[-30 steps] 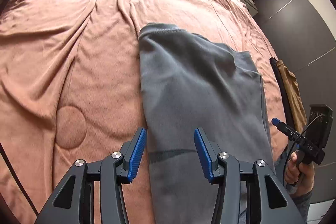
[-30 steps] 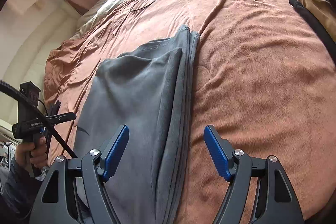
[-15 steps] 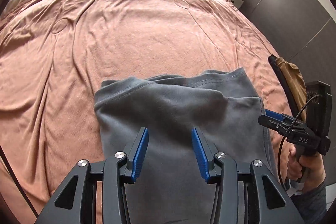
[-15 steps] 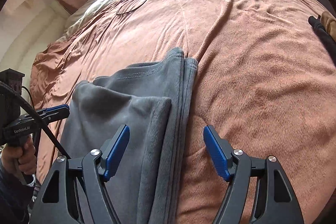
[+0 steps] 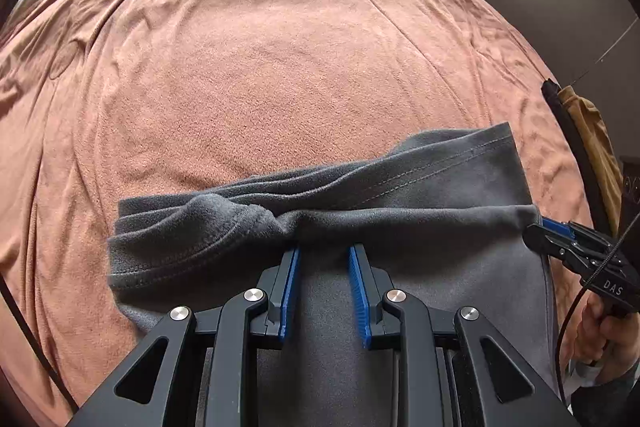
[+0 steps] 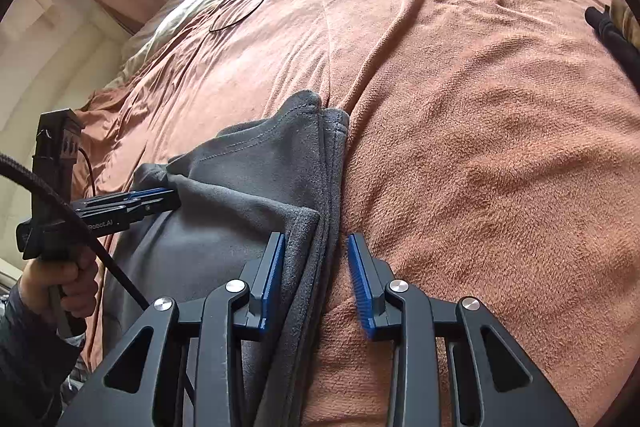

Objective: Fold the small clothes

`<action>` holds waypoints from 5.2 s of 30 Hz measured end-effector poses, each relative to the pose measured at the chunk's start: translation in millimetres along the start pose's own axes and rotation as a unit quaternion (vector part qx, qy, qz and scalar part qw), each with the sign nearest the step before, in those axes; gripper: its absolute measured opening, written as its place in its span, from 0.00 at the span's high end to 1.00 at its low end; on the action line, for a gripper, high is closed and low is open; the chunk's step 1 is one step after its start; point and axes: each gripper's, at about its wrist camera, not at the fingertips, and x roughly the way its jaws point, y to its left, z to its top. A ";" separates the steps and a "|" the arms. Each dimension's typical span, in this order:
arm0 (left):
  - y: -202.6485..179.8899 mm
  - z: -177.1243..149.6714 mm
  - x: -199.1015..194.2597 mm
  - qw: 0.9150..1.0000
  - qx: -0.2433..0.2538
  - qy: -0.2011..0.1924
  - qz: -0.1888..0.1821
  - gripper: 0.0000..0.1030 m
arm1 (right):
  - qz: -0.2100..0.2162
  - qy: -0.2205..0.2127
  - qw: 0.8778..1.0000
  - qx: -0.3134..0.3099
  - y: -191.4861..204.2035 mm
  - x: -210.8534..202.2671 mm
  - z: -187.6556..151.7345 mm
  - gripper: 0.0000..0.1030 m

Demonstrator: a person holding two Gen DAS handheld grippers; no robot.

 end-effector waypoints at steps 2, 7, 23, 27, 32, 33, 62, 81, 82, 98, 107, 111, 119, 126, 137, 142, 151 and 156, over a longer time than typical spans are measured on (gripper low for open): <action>0.7 2.3 2.0 1.000 -0.001 0.003 -0.001 0.74 | 0.007 0.000 1.000 0.007 -3.9 0.6 -1.0 0.72; 17.5 6.8 -17.1 0.999 -0.036 0.002 -0.026 0.74 | 0.039 0.011 0.999 0.027 -13.5 -1.3 3.2 0.71; 107.0 -20.3 -68.9 0.989 -0.139 -0.027 -0.040 0.58 | 0.107 0.058 0.992 0.044 -28.4 15.7 20.4 0.52; 114.5 -26.4 -57.6 0.987 -0.150 -0.015 -0.060 0.58 | 0.117 0.061 0.990 0.045 -28.4 24.8 26.5 0.52; 114.5 -25.1 -38.9 0.990 -0.141 -0.006 -0.023 0.65 | 0.099 0.055 0.992 0.049 -29.4 32.9 29.5 0.70; 115.2 -22.8 -36.6 0.990 -0.139 -0.010 -0.021 0.66 | 0.104 0.054 0.992 0.055 -29.3 33.5 28.8 0.71; 135.5 -21.3 -18.2 0.963 -0.208 -0.023 -0.171 0.62 | 0.146 0.043 0.987 0.050 -29.0 50.8 31.9 0.70; 105.0 -15.0 -99.4 0.963 -0.176 -0.105 -0.174 0.88 | 0.113 -0.004 0.993 -0.015 34.3 -10.4 19.7 0.85; 101.8 -15.7 -107.5 0.963 -0.174 -0.111 -0.176 0.88 | 0.113 -0.008 0.993 -0.019 38.6 -17.3 17.8 0.85; 29.8 -34.9 -245.9 0.949 -0.123 -0.205 -0.204 0.88 | 0.102 -0.103 0.987 -0.067 62.5 -177.5 -34.9 0.86; -37.4 -47.0 -313.8 0.938 -0.082 -0.245 -0.229 0.88 | 0.069 -0.174 0.979 -0.084 62.8 -291.6 -68.2 0.86; -78.6 -44.1 -334.1 0.933 -0.062 -0.252 -0.249 0.88 | 0.037 -0.203 0.974 -0.089 56.6 -351.7 -81.0 0.86; -181.2 -35.3 -360.6 0.919 -0.002 -0.257 -0.298 0.88 | -0.038 -0.251 0.962 -0.100 30.6 -469.7 -109.9 0.86; -271.2 -27.1 -363.0 0.911 0.047 -0.239 -0.332 0.88 | -0.075 -0.287 0.950 -0.095 -2.8 -549.0 -144.5 0.86; -386.3 -13.3 -344.6 0.901 0.105 -0.217 -0.360 0.88 | -0.124 -0.328 0.934 -0.065 -50.5 -609.7 -181.3 0.86; -421.8 -2.2 -325.9 0.896 0.122 -0.199 -0.376 0.88 | -0.147 -0.333 0.930 -0.054 -30.5 -588.5 -184.6 0.86; -455.3 14.8 -287.5 0.896 0.136 -0.165 -0.388 0.88 | -0.162 -0.319 0.933 -0.029 -23.8 -560.1 -169.3 0.86; -451.3 44.7 -244.8 0.904 0.127 -0.138 -0.385 0.88 | -0.165 -0.298 0.940 -0.011 -36.0 -525.8 -148.1 0.86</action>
